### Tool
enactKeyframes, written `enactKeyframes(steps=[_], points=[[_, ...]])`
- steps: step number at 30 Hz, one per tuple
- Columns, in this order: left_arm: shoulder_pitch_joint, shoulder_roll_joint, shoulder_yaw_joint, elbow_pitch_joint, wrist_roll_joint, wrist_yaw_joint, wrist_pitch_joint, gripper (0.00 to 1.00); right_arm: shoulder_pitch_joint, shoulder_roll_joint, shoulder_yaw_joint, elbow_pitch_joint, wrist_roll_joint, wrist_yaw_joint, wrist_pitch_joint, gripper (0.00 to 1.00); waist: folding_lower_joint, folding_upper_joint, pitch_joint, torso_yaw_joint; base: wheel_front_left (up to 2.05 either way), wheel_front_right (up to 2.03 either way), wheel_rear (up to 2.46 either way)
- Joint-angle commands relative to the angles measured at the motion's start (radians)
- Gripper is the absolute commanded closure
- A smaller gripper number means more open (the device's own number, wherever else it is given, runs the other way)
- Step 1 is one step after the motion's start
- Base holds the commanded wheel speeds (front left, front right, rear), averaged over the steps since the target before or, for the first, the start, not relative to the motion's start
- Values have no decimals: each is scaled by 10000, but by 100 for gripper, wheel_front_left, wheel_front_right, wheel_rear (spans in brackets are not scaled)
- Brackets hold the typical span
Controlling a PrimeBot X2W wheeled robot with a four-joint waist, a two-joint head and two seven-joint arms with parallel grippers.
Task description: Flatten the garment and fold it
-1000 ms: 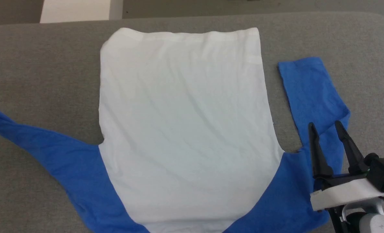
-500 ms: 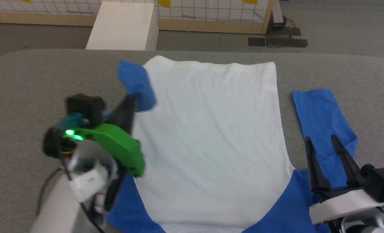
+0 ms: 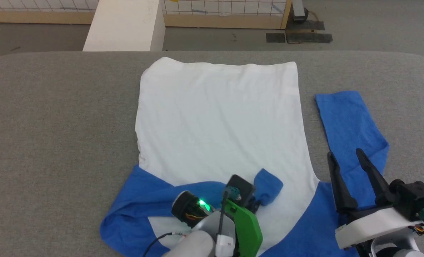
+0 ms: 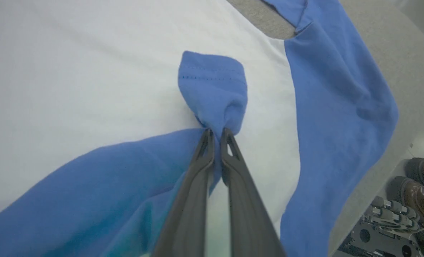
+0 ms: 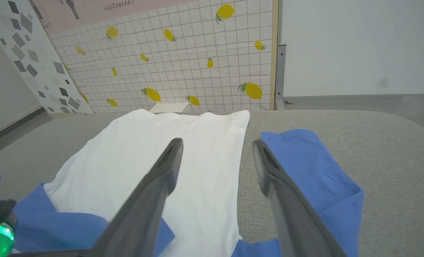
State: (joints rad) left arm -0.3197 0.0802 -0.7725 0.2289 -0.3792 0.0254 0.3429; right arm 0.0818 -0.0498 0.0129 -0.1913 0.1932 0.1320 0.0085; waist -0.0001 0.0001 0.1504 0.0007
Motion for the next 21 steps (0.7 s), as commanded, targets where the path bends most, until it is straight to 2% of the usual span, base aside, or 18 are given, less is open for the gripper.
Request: enactKeyframes(steps=[1,3,4,6,7,10,13,15,18,21], points=[[-302,-99,-251,356,179,-171,-10,100,-114,-5,9,5,10,-13,-8,0,1,-1,132,-117,0,0,0],[-427,-154,-571,898,189,-391,68,100,-145,-5,-5,29,25,-13,-25,0,1,-1,201,-159,0,0,0],[-481,-171,-694,1112,182,-499,94,93,-154,-5,-17,43,33,-13,-32,0,1,-1,223,-170,0,0,0],[-560,-203,-867,1494,62,-724,118,20,-185,-5,-41,81,45,-13,-40,0,1,-1,271,-185,0,0,0],[-579,-219,-896,1619,-88,-835,99,0,-203,-5,-58,105,47,-13,-42,0,1,-1,288,-180,0,0,0],[-583,-248,-683,1607,-578,-958,-246,0,-210,-5,-112,177,65,-13,-40,0,1,-1,270,-124,0,0,0],[-497,-241,-136,1198,-1057,-966,-1066,0,-184,-5,-173,234,81,-13,-37,0,1,-1,225,-48,0,0,0],[-391,-45,299,810,-1222,-904,-1707,0,-162,-5,-248,240,92,-13,-41,0,1,-1,189,21,0,0,0],[-159,498,914,209,-1230,-654,-2528,0,-157,-5,-453,235,68,-13,-34,0,1,-1,140,155,0,0,0],[217,1078,1781,-433,-1242,-124,-3481,0,-208,-5,-749,217,-12,-13,-4,0,1,-1,144,306,0,0,0]])
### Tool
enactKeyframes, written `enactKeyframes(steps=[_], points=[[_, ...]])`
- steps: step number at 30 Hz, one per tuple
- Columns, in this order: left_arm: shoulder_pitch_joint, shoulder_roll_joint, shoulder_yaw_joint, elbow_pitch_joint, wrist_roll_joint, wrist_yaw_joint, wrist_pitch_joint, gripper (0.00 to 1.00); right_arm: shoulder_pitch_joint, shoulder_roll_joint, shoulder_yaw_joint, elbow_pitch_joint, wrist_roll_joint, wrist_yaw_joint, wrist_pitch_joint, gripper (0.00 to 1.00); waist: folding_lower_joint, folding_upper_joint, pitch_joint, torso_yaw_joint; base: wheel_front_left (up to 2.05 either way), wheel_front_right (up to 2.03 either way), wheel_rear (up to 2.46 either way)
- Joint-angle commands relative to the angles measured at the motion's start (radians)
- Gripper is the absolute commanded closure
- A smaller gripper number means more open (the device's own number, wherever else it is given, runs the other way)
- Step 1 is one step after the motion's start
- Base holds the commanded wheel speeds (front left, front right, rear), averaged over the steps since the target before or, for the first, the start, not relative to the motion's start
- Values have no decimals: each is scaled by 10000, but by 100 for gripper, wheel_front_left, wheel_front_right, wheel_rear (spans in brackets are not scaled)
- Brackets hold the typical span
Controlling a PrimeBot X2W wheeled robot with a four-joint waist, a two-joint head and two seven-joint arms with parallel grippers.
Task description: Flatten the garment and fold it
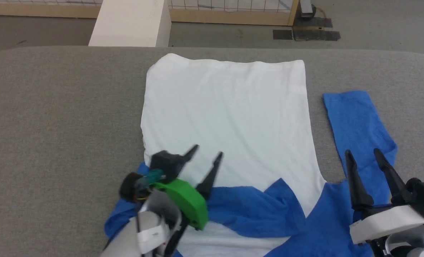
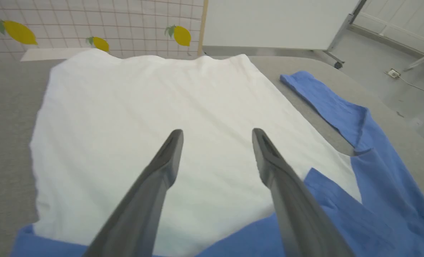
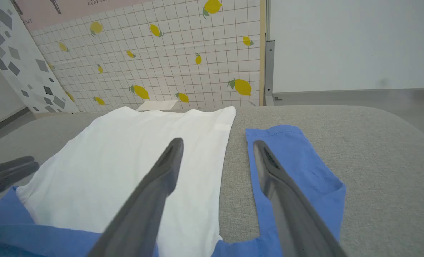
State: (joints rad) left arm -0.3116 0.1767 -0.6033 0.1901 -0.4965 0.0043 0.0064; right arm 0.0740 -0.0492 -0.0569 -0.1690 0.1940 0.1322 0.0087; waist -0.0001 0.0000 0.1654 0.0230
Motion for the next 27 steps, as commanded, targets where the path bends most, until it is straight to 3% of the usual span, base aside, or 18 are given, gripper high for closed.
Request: enactKeyframes(steps=[1,3,5,9,13,19,27], points=[[241,273,372,-201,-64,259,-426,0,-165,-10,-172,4,-49,-15,15,0,1,0,5,129,0,0,0],[566,847,1248,-500,140,849,-1529,0,-397,-10,-614,145,-187,-15,184,0,1,0,65,244,0,0,0],[756,1157,1695,-523,286,1120,-2106,0,-690,-10,-913,358,-366,-15,442,0,1,0,128,301,0,0,0],[1027,1457,2525,-519,467,1405,-2602,0,-1722,-80,-1579,1120,-605,-15,1215,0,1,0,396,341,0,0,0],[1097,1406,3447,-897,903,1524,-2673,0,-3212,-512,-2186,2338,-514,-15,2071,0,1,0,896,411,0,0,0],[1151,698,4622,-1657,1720,1228,-2679,0,-5465,-1349,-2987,4388,-460,-15,3250,0,1,0,1877,688,0,0,0],[826,-132,5543,-1796,2378,354,-2680,0,-7406,-2077,-3174,6103,-699,-15,4852,0,1,0,2989,1084,0,0,0]])
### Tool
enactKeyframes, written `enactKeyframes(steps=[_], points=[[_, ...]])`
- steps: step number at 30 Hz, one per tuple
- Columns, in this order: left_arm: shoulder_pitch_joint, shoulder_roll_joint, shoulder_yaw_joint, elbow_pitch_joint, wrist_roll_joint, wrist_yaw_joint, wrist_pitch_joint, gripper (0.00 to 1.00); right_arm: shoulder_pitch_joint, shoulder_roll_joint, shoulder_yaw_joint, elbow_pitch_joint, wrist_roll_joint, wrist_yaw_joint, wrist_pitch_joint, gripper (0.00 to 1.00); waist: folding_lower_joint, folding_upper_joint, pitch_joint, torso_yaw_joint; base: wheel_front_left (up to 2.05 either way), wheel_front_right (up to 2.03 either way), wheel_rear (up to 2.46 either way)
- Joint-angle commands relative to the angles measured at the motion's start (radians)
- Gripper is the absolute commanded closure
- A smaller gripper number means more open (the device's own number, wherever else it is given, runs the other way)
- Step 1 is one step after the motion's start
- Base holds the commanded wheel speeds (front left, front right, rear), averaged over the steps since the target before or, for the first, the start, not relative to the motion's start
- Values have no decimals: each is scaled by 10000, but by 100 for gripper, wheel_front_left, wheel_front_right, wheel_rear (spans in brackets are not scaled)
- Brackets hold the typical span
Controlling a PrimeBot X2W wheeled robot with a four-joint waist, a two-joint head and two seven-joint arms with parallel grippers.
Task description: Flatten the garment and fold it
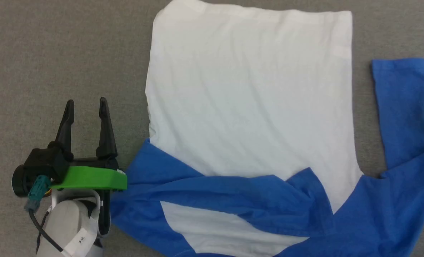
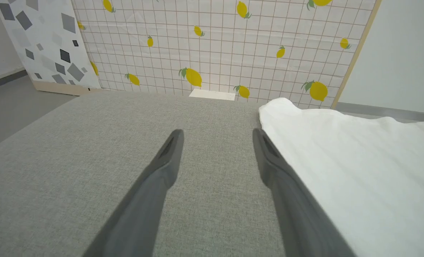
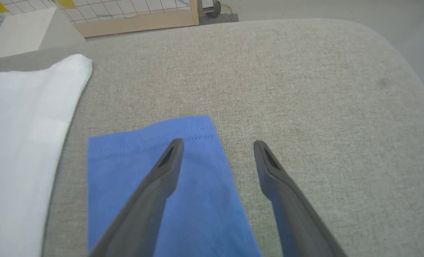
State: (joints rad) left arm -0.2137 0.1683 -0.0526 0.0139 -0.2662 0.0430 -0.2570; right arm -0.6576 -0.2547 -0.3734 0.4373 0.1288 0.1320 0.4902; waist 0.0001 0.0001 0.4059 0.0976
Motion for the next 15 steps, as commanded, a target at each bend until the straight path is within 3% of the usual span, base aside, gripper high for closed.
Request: enactKeyframes(steps=[1,6,7,8,10,11,15], points=[[-191,-158,140,-21,160,-138,-46,0,-266,-83,-31,190,-73,-13,250,0,-1,-1,671,377,0,0,0],[-270,-536,519,95,496,-567,-46,0,-670,-148,-213,730,-334,-13,1316,0,-1,-1,758,473,0,0,0],[-262,-602,592,131,556,-653,-46,0,-680,-148,-221,770,-380,-13,1604,7,-1,-1,725,476,0,0,0],[-248,-649,652,162,602,-715,-46,0,-680,-148,-249,784,-393,-13,1806,63,-1,-1,673,471,0,0,0],[-187,-744,790,248,683,-836,-46,0,-608,-127,-292,735,-403,-13,2197,93,-1,-1,529,441,0,0,0],[-146,-786,861,305,727,-893,-46,0,-538,-119,-285,641,-380,-13,2326,100,-1,-1,431,416,0,0,0],[32,-900,1067,523,854,-1074,-47,0,-114,-132,-266,-4,-125,-13,2080,100,-1,-1,-54,286,0,0,0]])
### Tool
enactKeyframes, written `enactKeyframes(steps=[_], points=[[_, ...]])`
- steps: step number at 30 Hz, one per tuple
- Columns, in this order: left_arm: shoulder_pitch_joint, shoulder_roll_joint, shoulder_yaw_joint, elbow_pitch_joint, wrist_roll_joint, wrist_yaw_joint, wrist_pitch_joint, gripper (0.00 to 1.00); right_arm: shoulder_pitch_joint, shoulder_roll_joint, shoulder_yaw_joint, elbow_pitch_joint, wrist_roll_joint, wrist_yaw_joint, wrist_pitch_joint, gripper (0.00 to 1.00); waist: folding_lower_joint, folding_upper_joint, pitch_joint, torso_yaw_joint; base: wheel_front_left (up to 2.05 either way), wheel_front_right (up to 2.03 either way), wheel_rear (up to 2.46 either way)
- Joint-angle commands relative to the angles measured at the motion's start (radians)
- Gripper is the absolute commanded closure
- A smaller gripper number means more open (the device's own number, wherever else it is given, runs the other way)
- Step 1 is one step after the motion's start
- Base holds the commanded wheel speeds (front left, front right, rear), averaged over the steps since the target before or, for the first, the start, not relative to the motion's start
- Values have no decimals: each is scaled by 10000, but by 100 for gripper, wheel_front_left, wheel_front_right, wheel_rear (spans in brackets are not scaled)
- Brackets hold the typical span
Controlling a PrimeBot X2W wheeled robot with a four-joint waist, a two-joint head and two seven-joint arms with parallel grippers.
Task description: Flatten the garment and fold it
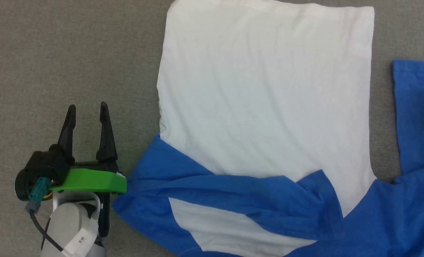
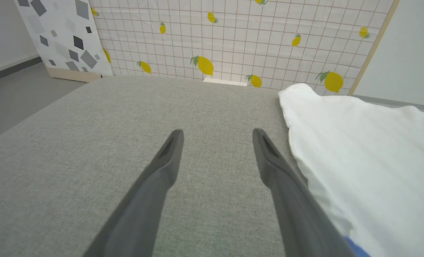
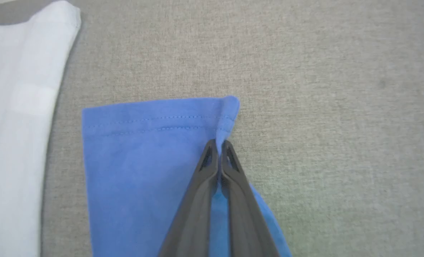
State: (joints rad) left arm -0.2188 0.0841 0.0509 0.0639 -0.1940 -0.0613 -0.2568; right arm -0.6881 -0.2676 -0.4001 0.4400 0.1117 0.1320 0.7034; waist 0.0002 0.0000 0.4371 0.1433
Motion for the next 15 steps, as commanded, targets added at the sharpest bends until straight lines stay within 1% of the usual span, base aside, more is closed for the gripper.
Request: enactKeyframes(steps=[1,5,8,11,15], points=[[146,-79,77,81,176,-69,-49,0,354,-40,-11,-247,112,-13,-246,100,-2,0,-528,-212,0,0,0],[484,-128,249,347,286,-181,-49,0,1081,-145,-128,-1136,198,-13,-1016,100,-2,0,-1208,-411,0,0,0],[783,-107,378,532,382,-253,-49,0,1662,-218,-107,-1925,112,-13,-1342,100,-2,0,-1703,-614,0,0,0],[1058,-75,488,624,451,-312,-49,0,2225,-203,-78,-2859,149,-13,-1355,100,-2,0,-2132,-766,0,0,0],[1368,-81,612,643,488,-372,-49,0,3232,62,126,-4832,373,-13,-835,100,-2,0,-2606,-886,0,0,0]])
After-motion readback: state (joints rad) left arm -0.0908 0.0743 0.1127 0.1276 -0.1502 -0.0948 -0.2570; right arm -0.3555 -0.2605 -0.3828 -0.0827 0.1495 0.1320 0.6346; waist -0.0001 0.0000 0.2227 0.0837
